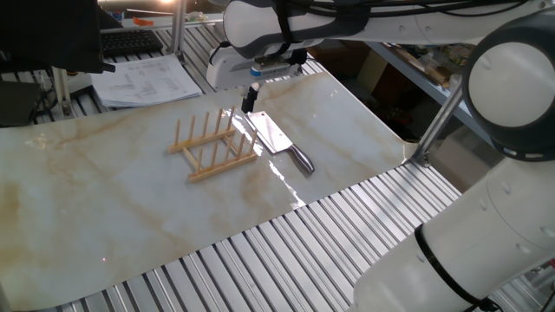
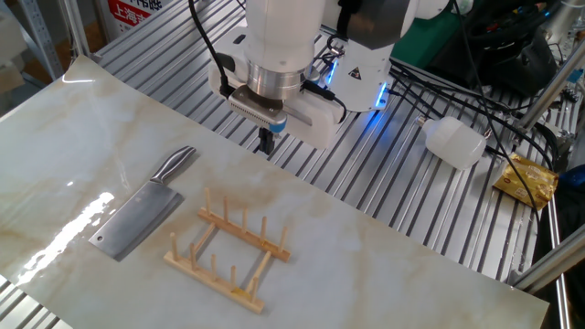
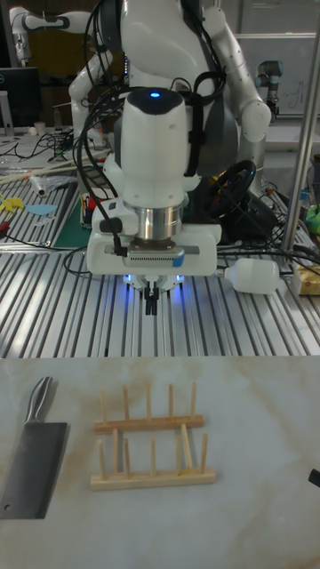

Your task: Put the knife on the knife rack

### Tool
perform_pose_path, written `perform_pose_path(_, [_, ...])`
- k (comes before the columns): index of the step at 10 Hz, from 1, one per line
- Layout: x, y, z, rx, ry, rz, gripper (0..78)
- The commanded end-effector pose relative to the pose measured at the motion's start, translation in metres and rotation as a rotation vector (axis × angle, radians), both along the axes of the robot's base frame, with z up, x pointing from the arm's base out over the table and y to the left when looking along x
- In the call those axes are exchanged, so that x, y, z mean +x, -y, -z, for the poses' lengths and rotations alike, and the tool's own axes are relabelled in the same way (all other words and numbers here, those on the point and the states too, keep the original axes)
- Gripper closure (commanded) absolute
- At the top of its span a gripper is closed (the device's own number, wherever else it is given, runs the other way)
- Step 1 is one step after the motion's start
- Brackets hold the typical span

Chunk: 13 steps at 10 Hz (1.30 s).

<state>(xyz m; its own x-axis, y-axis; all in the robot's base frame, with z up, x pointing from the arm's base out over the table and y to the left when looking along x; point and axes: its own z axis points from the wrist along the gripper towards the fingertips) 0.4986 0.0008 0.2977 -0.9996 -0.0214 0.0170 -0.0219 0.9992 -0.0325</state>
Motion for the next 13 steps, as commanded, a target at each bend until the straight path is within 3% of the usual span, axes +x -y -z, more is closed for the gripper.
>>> perform_pose_path(1, [0.0007, 0.0002, -0.0012, -0.001, 0.003, 0.001, 77.6])
perform_pose_path(13, [0.0008, 0.0005, -0.0011, 0.014, 0.001, -0.003, 77.6])
